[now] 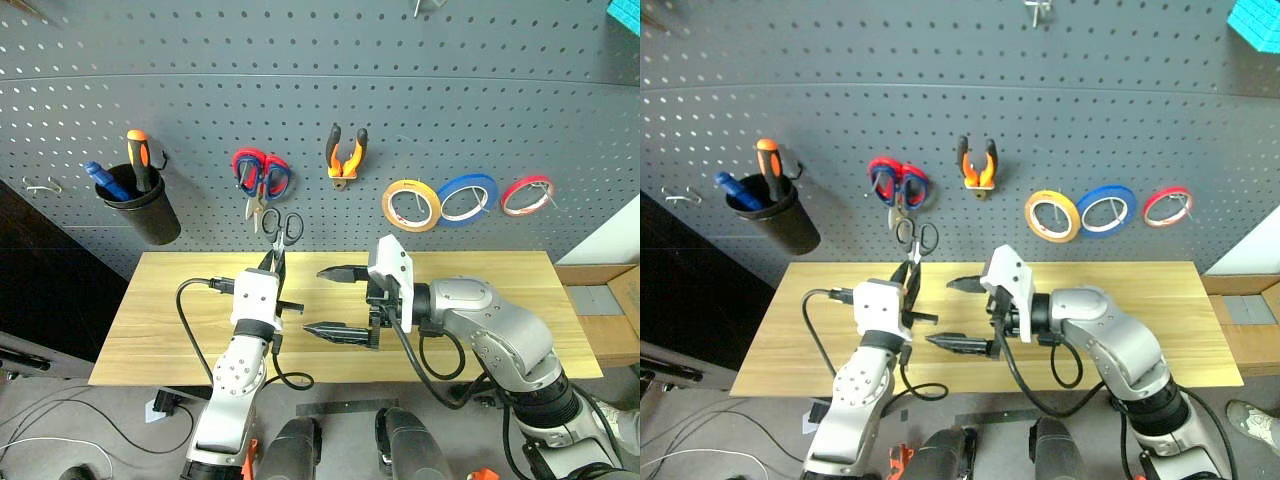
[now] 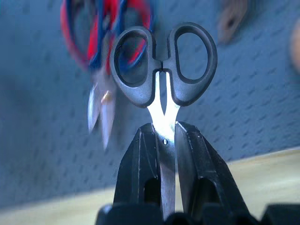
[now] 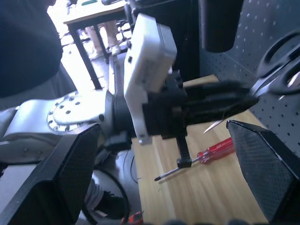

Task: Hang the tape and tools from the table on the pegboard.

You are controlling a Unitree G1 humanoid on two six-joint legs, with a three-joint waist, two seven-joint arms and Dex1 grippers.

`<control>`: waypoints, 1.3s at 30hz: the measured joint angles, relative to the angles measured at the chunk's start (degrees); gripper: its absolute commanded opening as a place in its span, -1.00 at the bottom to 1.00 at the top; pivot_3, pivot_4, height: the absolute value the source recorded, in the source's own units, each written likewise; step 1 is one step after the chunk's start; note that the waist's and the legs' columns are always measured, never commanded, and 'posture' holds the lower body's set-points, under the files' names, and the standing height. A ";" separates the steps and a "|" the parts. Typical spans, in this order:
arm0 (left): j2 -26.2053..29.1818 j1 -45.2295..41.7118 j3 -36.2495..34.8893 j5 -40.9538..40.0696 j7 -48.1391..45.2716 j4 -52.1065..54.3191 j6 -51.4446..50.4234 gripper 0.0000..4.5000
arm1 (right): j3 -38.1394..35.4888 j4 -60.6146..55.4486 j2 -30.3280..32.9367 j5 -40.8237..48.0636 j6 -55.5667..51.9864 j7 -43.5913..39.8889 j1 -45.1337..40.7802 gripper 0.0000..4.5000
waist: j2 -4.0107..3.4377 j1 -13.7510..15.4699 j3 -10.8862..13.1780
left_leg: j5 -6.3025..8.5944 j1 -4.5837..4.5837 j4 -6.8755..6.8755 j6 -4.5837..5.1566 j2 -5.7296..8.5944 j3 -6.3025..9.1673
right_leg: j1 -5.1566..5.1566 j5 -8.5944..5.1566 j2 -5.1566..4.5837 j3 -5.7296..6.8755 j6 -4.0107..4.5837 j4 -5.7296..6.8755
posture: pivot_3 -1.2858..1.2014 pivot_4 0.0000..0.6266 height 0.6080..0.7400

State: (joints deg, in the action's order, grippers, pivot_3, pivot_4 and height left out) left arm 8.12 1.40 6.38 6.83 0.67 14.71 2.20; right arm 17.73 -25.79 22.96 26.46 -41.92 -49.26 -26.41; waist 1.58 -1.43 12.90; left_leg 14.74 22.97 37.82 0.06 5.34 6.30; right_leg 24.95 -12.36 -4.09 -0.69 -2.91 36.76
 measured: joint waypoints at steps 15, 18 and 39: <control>-1.64 -2.63 -5.75 4.10 2.62 7.49 -2.78 -0.92 | -8.02 11.11 -11.30 1.64 2.49 10.48 -9.08 1.00 | 0.07 -0.09 -1.21 | -0.03 -0.09 0.06 -0.03 0.01 -0.05 | 0.03 0.11 0.07 -0.03 0.10 0.20 | -0.01 -0.62 1.00; -2.60 -2.97 -6.45 3.45 2.61 7.21 -4.56 -0.92 | -9.93 13.37 -12.23 1.25 3.18 13.25 -10.57 1.00 | 0.06 -0.10 -1.26 | -0.04 -0.08 0.05 -0.06 0.02 -0.06 | 0.07 0.15 0.08 -0.05 0.14 0.23 | -0.01 -0.63 1.00; -3.50 -6.07 -6.64 3.08 2.66 0.75 -5.40 -0.92 | -12.06 13.77 -13.40 1.79 5.09 15.57 -11.86 1.00 | -0.11 -0.29 -2.61 | -0.04 -0.13 0.08 -0.03 0.01 -0.14 | 0.06 0.24 0.12 -0.12 0.17 0.29 | -0.03 -0.65 1.00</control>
State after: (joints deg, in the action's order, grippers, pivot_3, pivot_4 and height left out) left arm 4.63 -4.68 -0.26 9.92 3.32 15.46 -3.20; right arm 5.67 -12.03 9.56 28.25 -36.83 -33.69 -38.27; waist 1.47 -1.72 10.29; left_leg 14.70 22.84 37.91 0.03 5.35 6.16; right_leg 25.01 -12.12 -3.97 -0.81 -2.74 37.05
